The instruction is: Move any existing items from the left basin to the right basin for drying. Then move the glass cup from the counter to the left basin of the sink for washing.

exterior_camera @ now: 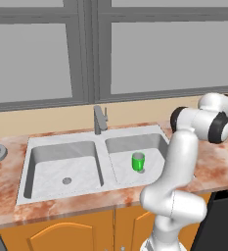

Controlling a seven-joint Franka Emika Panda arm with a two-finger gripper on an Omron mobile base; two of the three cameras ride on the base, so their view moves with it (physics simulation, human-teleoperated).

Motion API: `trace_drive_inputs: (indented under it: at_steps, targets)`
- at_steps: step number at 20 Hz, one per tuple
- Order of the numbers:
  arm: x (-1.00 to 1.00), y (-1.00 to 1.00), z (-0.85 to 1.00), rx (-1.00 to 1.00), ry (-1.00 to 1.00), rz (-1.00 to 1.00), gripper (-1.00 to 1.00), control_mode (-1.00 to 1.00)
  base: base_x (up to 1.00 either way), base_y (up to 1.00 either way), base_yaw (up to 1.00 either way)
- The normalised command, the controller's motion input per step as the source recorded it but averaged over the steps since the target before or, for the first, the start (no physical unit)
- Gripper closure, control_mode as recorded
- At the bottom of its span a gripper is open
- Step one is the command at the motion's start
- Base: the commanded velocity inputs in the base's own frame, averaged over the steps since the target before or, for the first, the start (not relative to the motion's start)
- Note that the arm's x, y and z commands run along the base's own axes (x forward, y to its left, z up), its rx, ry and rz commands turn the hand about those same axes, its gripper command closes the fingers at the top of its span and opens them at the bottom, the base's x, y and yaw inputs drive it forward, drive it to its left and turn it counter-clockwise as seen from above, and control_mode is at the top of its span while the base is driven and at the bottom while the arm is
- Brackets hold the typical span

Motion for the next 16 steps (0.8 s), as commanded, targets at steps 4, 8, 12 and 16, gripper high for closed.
trace_drive_inputs:
  at_steps: [4,8,12,16]
  targets:
    - [-0.29,0.27,0.49,0.0,0.0,0.0,1.0,-1.0,0.0,0.0,0.0]
    - [-0.25,0.31,0.42,0.0,0.0,0.0,1.0,-1.0,0.0,0.0,0.0]
    - [-0.31,0.32,0.34,0.0,0.0,0.0,1.0,-1.0,0.0,0.0,0.0]
    - [-0.31,0.44,0.32,0.0,0.01,0.0,1.0,-1.0,0.0,0.0,0.0]
